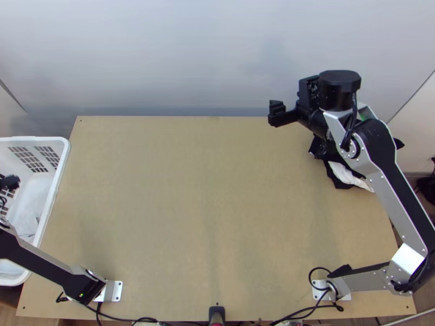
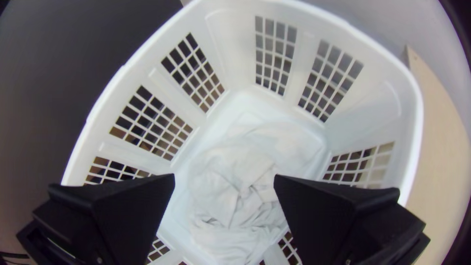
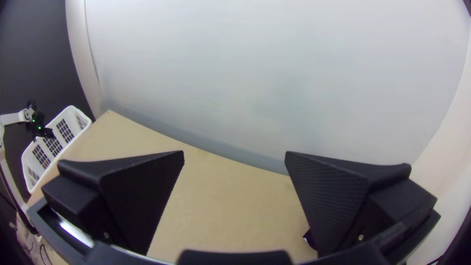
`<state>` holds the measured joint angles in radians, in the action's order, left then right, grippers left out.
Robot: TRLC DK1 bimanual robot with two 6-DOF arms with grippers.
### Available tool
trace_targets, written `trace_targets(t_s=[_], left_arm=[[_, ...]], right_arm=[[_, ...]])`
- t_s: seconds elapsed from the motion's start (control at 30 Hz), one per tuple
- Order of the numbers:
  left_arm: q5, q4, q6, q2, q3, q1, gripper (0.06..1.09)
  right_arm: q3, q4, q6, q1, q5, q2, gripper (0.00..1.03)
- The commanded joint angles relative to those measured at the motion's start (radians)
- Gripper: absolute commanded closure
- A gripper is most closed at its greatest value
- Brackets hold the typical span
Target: Fold the t-shirt
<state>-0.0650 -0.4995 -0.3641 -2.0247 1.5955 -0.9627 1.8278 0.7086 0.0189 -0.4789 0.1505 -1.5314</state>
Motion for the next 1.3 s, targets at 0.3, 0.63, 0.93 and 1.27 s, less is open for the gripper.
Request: trace_targets(t_s=[0.3,0.63,0.93,1.27], left_arm=[[-0.025,0.093,-0.164,-0.335,0.073,-0.105,0.1],[0.013,-0.036,-0.173,-0.542,0.251,-0.116,0.1],[0.011,-0.043,-0.164,-0.644,0.293,-0.122,0.1],[0.223,-0.12,-0.208,-0.626,0.256,-0.12,1.05]], right_arm=[[0.149,0.083,-0.002,-0.102,0.004,-0.053,0.07],[0.168,0.084,0.001,-0.096,0.011,-0.082,0.07],[0.153,0.086,0.001,-0.104,0.024,-0.092,0.07],[0.149,0.078,-0.022,-0.101,0.055,-0.131,0.07]])
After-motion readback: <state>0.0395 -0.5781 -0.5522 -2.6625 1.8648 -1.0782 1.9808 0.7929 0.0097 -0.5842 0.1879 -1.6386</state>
